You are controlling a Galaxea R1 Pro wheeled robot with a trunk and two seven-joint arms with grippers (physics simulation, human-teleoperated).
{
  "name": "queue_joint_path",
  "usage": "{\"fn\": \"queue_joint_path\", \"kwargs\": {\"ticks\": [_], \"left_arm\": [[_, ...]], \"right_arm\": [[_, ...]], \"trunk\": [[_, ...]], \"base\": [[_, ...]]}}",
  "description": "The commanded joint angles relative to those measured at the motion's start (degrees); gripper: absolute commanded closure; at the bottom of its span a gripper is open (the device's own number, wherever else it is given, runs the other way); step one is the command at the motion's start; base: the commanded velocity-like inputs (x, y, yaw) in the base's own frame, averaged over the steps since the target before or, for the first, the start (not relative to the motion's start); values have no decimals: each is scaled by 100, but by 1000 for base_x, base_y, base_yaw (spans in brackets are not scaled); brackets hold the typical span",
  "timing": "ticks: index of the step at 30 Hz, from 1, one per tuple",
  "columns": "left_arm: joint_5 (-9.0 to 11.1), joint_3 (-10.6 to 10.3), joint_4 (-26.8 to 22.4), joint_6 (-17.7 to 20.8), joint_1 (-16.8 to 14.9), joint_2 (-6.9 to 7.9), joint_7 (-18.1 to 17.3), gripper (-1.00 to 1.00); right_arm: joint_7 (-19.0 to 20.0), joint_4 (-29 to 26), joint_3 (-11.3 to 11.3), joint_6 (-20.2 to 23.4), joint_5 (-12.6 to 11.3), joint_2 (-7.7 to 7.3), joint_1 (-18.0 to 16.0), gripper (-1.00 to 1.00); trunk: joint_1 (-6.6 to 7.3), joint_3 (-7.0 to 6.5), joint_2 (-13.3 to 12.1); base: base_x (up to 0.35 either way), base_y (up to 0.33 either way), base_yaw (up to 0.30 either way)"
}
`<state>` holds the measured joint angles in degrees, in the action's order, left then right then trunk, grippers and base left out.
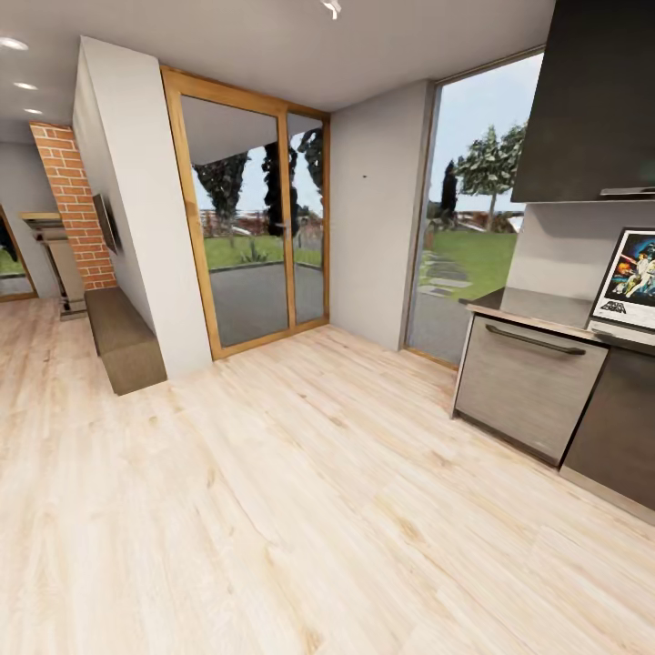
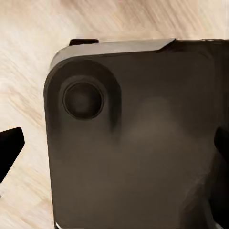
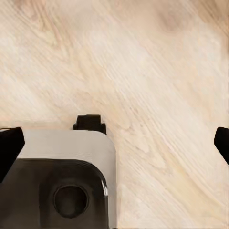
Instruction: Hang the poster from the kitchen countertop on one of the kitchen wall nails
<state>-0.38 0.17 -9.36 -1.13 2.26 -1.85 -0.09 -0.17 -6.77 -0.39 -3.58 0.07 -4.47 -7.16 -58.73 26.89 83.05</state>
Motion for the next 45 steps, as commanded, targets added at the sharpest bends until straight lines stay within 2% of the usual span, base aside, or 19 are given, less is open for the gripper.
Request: {"fn": "queue_joint_path", "kwargs": {"ticks": [1, 2, 7, 24, 34, 45], "left_arm": [[-5, 6, -3205, -8, 1, 0, -1, -100], [-6, 22, -3304, -10, 2, 7, 0, -100], [-2, 22, -3152, -12, 2, 9, -6, -100], [3, 35, -3002, -18, 2, 14, -9, -100], [-3, 36, -3001, -17, 2, 18, -9, -100], [-1, 36, -3001, -19, 2, 54, -9, -100]], "right_arm": [[-1, -2287, 0, -33, 2, -2, -28, -100], [-1, -2402, 8, -244, 2, -8, -4, -100], [-68, -2425, 22, -338, 10, -4, 15, -100], [-119, -2362, 11, -372, 3, -8, 21, -100], [-124, -2347, 12, -372, 10, -10, 21, -100], [-124, -2315, 5, -379, 7, -15, 21, -100]], "trunk": [[0, 4, 3], [0, 4, 3], [0, 4, 3], [0, -32, 3], [0, -36, 3], [0, -53, 3]], "base": [[9, 0, 0], [221, 0, 0], [281, 0, -38], [331, 0, -253], [336, 0, -57], [340, 0, -208]]}}
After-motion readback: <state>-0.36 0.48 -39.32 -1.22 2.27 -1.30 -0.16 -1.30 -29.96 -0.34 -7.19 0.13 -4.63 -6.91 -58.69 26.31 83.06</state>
